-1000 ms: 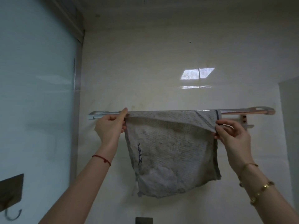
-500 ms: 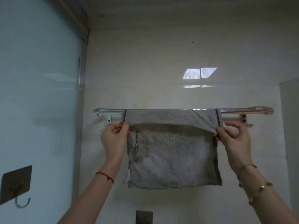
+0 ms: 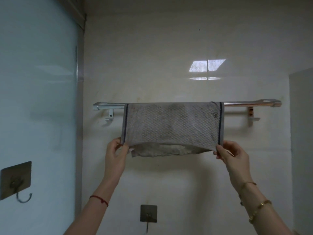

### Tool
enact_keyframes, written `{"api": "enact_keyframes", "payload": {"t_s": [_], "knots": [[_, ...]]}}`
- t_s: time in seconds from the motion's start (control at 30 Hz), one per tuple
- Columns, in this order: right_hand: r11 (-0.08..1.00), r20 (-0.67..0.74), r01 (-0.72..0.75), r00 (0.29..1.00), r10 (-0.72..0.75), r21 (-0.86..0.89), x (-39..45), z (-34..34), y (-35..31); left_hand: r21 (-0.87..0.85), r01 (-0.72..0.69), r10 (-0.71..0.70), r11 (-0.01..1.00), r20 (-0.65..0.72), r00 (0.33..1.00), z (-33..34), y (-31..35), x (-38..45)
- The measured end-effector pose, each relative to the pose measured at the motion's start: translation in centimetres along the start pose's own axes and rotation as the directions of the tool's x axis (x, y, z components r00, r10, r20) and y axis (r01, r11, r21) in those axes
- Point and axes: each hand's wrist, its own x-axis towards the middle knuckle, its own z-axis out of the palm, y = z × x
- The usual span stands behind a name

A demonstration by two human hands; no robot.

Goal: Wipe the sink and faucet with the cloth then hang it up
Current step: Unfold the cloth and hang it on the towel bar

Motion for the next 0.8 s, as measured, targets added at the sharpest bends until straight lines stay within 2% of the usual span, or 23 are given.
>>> {"api": "enact_keyframes", "payload": {"t_s": [0.1,0.23,0.47,0.63,0.8], "knots": [[0.995,-0.06,0.02,0.998,-0.026,-0.098,0.1,0.1,0.7,-0.117,0.087,-0.084,0.989,0.031,0.996,0.1,-0.1,-1.0],[0.994,-0.046,0.021,0.999,-0.026,-0.105,0.3,0.0,0.7,-0.225,0.135,-0.131,0.965,0.035,0.991,0.6,-0.2,-2.2],[0.999,0.054,-0.044,0.998,0.045,-0.025,0.6,-0.2,0.0,-0.3,0.151,-0.166,0.942,-0.025,0.986,0.9,-0.9,-2.9],[0.992,0.11,-0.108,0.989,0.099,0.071,0.4,0.0,-0.2,-0.472,0.256,-0.259,0.844,0.059,0.964,0.8,-0.7,-2.0],[0.987,0.12,-0.112,0.988,0.098,0.117,0.2,0.7,-0.4,-0.514,0.247,-0.222,0.821,0.11,0.969,0.5,0.2,-1.2]]}}
